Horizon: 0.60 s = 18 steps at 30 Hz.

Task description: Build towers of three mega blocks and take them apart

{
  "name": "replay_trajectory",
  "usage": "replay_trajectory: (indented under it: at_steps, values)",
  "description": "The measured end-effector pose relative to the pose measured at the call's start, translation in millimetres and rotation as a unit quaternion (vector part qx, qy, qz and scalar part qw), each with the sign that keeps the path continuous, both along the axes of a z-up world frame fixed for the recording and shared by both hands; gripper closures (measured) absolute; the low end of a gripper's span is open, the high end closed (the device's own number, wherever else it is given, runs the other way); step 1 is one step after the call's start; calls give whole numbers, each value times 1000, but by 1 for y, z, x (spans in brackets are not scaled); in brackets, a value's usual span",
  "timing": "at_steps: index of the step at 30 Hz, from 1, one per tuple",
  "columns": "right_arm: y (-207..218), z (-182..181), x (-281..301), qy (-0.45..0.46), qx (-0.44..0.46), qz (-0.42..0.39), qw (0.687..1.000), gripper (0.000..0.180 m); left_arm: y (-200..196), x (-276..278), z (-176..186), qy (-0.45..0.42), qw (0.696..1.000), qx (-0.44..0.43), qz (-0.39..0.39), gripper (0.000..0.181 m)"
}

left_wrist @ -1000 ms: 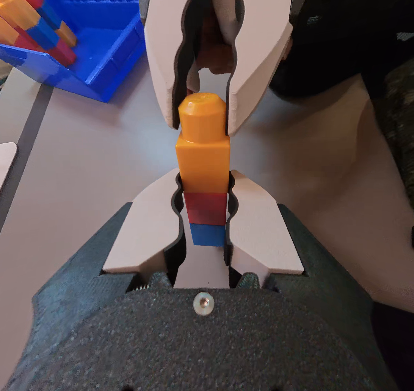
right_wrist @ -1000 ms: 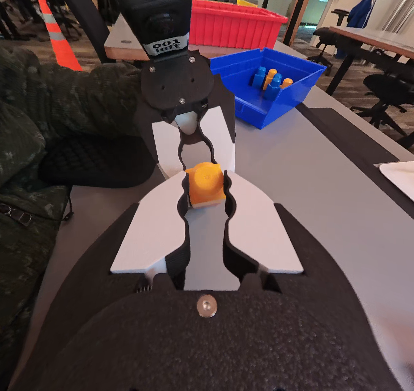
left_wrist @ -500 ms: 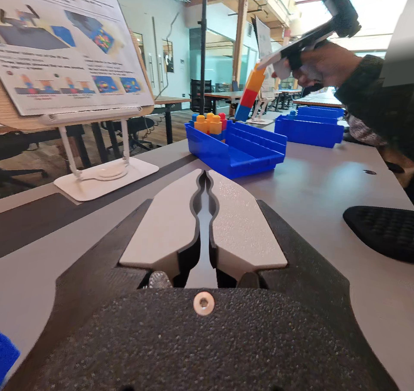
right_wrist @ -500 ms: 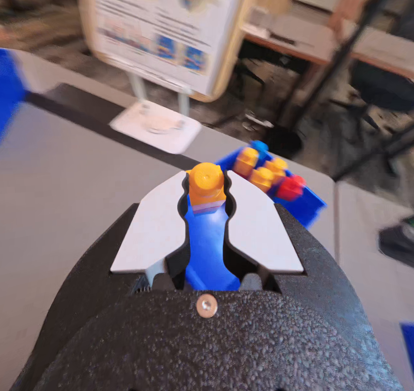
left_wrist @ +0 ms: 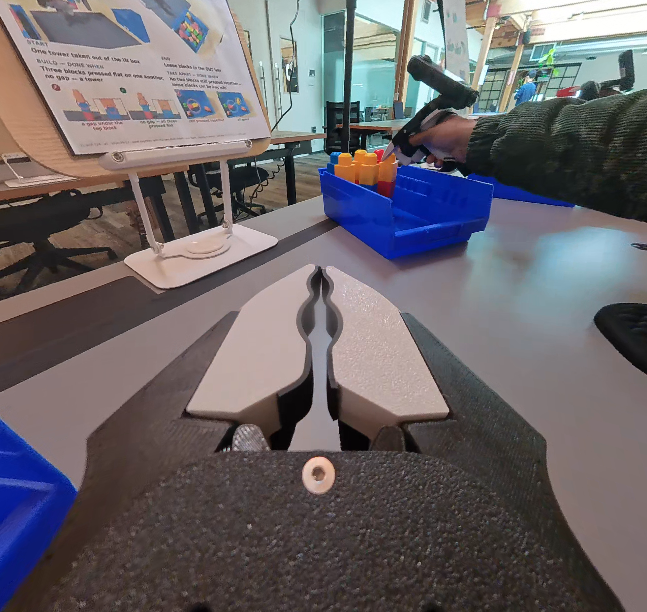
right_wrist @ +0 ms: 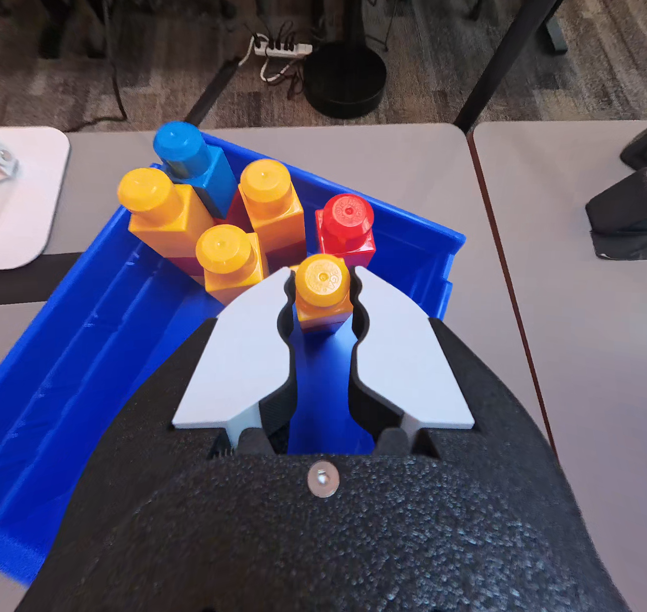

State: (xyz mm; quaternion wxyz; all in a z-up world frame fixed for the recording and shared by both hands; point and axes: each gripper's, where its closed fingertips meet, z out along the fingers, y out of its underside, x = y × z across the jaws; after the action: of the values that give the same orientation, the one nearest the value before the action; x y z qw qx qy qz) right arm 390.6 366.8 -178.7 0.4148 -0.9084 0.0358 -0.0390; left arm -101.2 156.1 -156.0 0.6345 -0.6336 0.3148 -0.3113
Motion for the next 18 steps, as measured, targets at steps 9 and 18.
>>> replay_trajectory:
  at_steps: [9, 18]
  values:
    - [-5, 43, -10, -57, 88, 20, 994, 130, 9, -24, 10, -13, 999, -18, 38, 181]
    - [-160, 117, -199, 69, 262, 254, 928, 129, 83, -199, 63, 23, 947, -28, 320, 181]
